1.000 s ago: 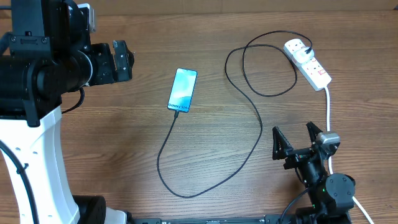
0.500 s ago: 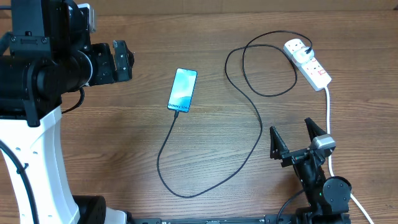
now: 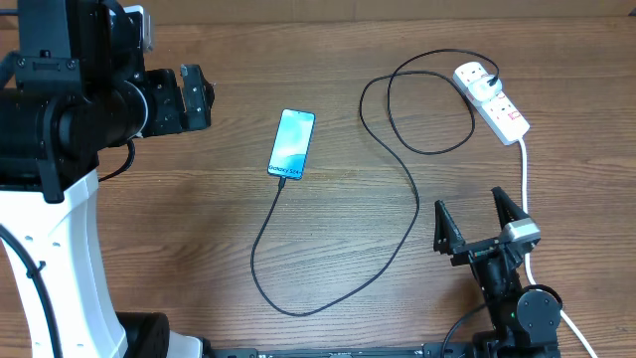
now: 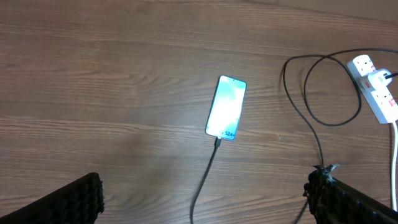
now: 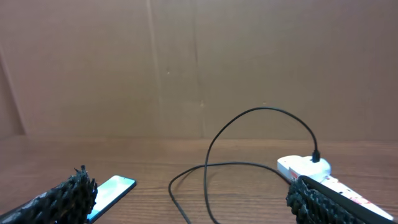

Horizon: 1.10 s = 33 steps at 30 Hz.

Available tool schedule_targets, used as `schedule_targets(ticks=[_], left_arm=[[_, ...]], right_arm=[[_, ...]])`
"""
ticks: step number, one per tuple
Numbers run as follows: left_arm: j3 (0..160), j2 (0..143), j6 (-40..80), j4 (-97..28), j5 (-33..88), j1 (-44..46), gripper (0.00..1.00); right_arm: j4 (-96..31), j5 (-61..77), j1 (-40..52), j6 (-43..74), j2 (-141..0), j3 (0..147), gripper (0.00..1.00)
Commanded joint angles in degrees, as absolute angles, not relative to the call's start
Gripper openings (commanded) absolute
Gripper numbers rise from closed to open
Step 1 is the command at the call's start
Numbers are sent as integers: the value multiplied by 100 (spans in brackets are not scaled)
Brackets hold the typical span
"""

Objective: Plug charger to phone and switch on socket

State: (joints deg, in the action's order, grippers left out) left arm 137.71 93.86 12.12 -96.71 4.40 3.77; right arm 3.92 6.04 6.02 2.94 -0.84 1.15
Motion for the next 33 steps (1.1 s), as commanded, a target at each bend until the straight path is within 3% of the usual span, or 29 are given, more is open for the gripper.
schedule_targets(ticks=[1, 10, 33], left_arm=[[13760, 9365, 1332, -9679, 403, 414, 99], [13762, 9365, 1332, -9679, 403, 414, 100], [13762, 9365, 1332, -9679, 403, 414, 99]], right_arm=[[440, 390, 561, 250, -12, 45, 100], [-471, 373, 161, 252, -12, 45, 100], [-482, 305, 141, -499, -12, 45, 100]])
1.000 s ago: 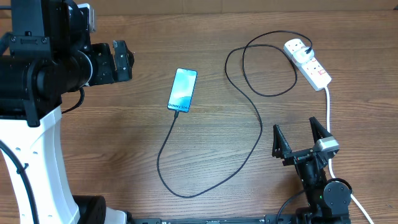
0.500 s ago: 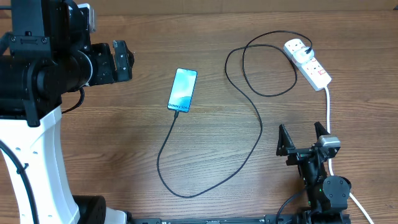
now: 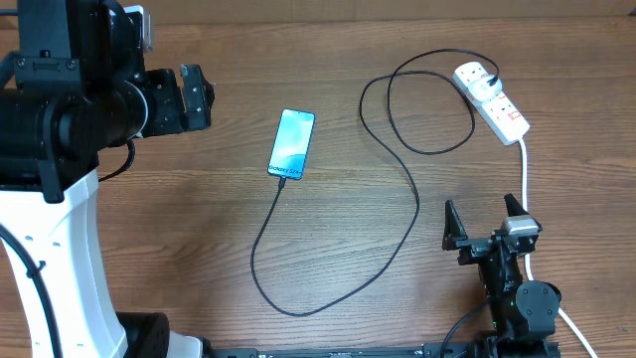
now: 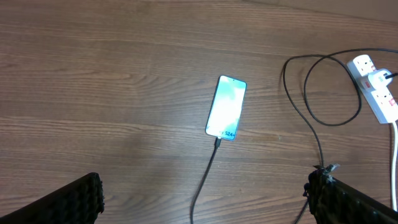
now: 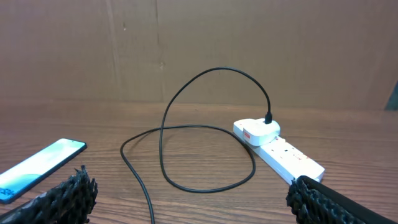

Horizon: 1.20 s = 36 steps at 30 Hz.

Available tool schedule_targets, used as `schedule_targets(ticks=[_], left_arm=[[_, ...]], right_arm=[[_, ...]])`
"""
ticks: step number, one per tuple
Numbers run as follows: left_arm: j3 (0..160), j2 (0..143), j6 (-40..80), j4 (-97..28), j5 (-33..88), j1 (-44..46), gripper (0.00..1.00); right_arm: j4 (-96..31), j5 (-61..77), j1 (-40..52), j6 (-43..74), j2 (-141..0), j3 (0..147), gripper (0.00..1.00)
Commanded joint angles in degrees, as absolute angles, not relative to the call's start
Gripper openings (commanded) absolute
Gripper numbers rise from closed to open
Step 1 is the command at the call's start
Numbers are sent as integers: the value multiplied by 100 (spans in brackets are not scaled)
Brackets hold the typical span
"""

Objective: Plug charger to phone and switch on socket

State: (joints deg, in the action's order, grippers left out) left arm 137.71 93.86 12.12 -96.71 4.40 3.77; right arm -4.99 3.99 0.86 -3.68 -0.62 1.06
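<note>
A phone (image 3: 292, 144) with a lit screen lies face up mid-table, also in the left wrist view (image 4: 226, 107) and the right wrist view (image 5: 37, 163). A black charger cable (image 3: 328, 283) is plugged into its near end and loops to a white plug (image 3: 474, 78) on the white socket strip (image 3: 502, 111), seen as well at the strip (image 5: 280, 154). My left gripper (image 3: 195, 97) hangs open, high at the far left. My right gripper (image 3: 485, 221) stands open at the near right, short of the strip, with nothing between its fingers.
The strip's white lead (image 3: 525, 179) runs down the right side past my right arm to the table's near edge. A brown cardboard wall (image 5: 199, 50) stands behind the table.
My right gripper has drawn back a little toward the near edge and turned right, so the socket strip sits more central in its view. The left arm, phone and cable are unchanged.
</note>
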Motion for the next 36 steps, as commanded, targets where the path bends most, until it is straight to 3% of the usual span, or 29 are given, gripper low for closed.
schedule_targets(ticks=[1, 36], left_arm=[[13760, 9365, 1332, -9679, 403, 414, 100], [13762, 9373, 1332, -9679, 403, 414, 100]], right_arm=[[-484, 303, 167, -502, -12, 45, 100], [-486, 283, 290, -434, -12, 45, 100]])
